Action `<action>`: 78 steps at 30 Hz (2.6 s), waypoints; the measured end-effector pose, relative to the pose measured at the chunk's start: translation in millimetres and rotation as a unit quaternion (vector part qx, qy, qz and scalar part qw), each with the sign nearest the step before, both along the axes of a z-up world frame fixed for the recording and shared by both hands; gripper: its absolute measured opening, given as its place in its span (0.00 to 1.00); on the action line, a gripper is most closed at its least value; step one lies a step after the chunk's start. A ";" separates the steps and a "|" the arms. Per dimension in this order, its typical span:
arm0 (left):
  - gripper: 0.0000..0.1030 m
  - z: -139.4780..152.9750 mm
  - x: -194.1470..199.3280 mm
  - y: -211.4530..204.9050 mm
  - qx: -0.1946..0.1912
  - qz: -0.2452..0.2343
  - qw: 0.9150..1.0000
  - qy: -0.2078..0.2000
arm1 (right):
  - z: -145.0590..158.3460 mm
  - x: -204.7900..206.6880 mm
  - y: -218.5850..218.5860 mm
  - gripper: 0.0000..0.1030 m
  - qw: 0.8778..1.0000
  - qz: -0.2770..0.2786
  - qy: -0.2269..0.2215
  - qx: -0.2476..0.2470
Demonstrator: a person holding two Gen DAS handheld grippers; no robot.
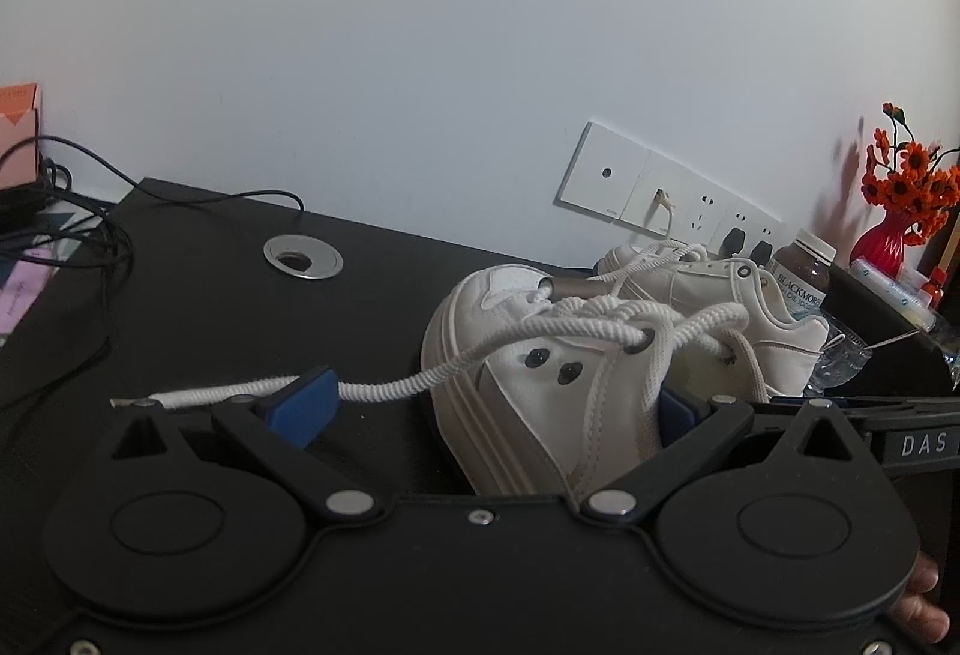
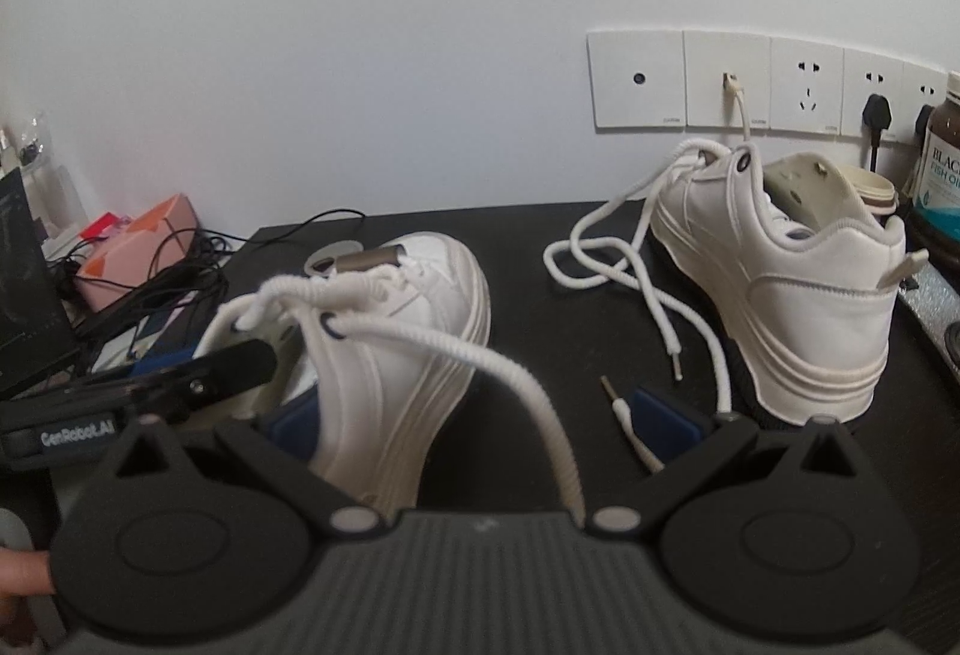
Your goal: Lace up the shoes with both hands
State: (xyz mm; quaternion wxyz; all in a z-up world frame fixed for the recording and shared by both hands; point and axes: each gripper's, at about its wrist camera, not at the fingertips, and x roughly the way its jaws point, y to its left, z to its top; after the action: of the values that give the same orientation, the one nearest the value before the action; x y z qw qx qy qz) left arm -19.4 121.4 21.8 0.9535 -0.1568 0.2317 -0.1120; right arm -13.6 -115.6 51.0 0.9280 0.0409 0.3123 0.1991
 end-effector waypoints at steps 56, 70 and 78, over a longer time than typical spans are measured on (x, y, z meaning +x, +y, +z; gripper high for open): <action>1.00 -2.2 0.8 -1.2 0.002 -0.001 1.000 0.000 | -2.3 3.9 -4.5 1.00 1.000 0.011 0.021 0.021; 1.00 -1.6 1.1 4.0 0.001 0.015 1.000 -0.004 | -1.9 1.1 0.4 1.00 0.999 0.029 0.018 0.020; 1.00 -1.8 2.0 3.1 0.001 0.014 1.000 0.000 | -1.5 0.6 0.5 0.99 0.999 0.030 0.018 0.022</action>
State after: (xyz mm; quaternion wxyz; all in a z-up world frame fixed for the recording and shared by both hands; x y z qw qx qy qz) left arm -17.4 124.5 20.0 0.9550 -0.1593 0.2298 -0.0987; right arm -13.0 -115.1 49.6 0.9146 0.0559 0.3259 0.2326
